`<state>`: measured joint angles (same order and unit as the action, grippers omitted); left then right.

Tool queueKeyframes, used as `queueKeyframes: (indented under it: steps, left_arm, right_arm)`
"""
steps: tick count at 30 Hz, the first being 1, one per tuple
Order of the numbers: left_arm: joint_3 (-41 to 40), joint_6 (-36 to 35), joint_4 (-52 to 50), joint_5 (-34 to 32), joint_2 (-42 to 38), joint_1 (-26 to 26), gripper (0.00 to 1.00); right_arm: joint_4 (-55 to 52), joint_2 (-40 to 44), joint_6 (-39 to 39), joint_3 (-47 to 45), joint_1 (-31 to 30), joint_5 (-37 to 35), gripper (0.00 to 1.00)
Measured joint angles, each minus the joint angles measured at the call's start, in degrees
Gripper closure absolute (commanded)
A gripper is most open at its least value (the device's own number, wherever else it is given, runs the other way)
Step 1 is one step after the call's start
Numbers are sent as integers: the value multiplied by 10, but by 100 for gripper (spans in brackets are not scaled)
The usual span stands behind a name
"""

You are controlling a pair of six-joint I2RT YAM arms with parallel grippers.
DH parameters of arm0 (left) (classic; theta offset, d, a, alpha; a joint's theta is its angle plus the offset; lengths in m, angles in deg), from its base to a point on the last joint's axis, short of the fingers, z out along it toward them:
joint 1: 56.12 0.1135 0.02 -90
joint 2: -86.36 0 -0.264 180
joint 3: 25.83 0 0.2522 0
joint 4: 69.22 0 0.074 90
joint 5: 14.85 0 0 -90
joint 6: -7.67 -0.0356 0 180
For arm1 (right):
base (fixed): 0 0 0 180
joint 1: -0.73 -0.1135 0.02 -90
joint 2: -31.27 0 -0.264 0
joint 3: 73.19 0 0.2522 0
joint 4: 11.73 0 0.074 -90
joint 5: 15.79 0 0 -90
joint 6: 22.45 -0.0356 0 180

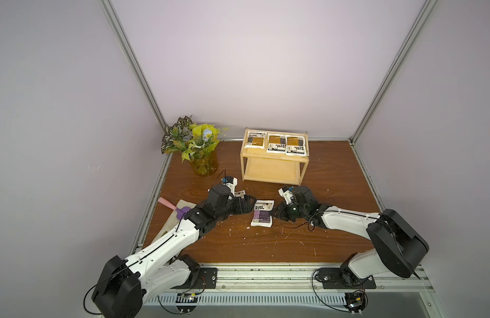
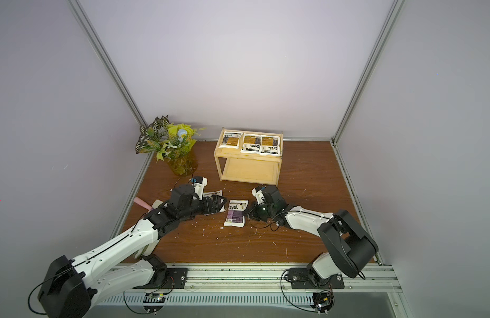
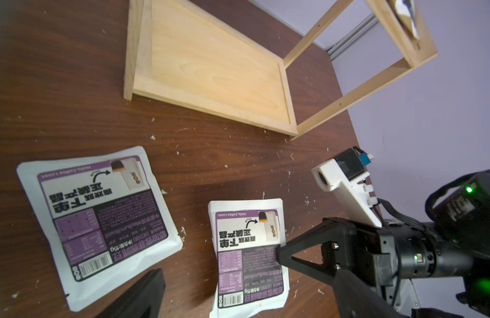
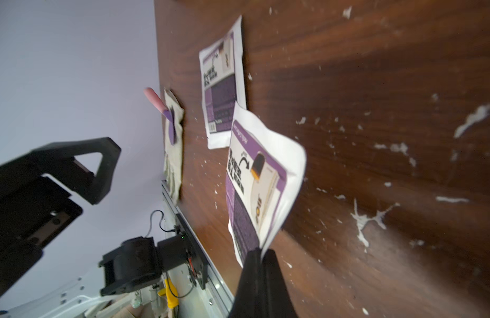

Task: Place the bagged coffee beans on the shelf by color
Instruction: Pick up the bagged coffee beans at the center of the board, then place the bagged coffee beans on the shelf.

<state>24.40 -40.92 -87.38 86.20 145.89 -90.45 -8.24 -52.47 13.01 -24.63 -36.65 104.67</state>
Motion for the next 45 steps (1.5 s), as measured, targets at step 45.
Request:
queueKeyframes:
  steps: [45]
  left_arm:
    - [53,-26,81,48,110,86,0]
  right_arm:
    - [358,-316,-164,181,67,-182,98]
